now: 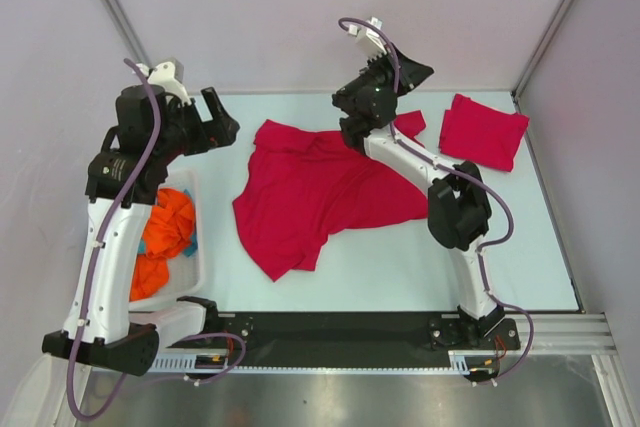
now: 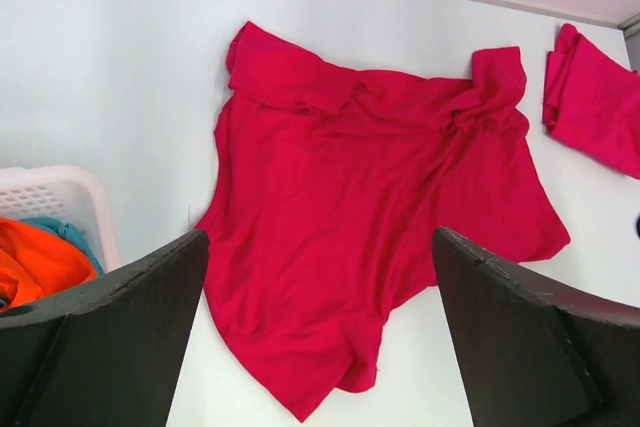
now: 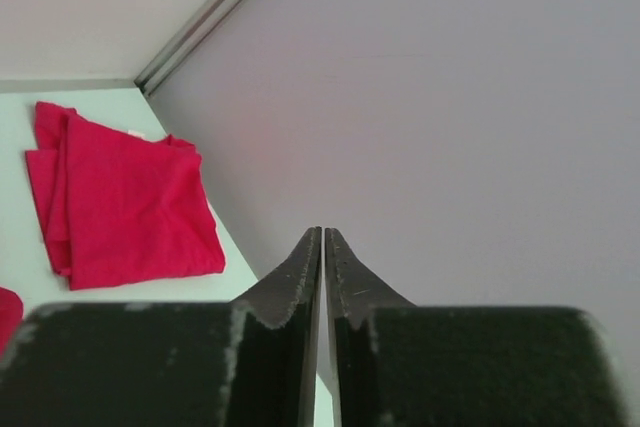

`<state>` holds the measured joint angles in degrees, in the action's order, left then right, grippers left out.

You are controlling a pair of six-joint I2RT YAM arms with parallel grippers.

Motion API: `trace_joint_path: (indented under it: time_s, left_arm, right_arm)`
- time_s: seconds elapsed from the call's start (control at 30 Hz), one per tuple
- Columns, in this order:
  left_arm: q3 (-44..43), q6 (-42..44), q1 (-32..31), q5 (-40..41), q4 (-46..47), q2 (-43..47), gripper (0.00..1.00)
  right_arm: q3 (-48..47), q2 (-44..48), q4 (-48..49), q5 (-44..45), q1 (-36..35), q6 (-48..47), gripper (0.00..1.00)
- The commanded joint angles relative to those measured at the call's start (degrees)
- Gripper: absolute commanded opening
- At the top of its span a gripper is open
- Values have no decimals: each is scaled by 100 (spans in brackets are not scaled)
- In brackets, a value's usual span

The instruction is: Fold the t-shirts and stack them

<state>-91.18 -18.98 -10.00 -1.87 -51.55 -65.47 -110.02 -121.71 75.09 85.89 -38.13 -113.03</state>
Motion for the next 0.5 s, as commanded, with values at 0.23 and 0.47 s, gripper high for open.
trace_joint_path:
  time_s: [0.23, 0.47]
  left_arm:
    - [-155, 88, -11, 90, 136, -106, 98]
    - [-181, 149, -20, -33, 207, -176, 98]
  right_arm:
    - [542, 471, 1245, 201, 42, -272, 0]
    - [-579, 543, 1429, -413, 113, -132, 0]
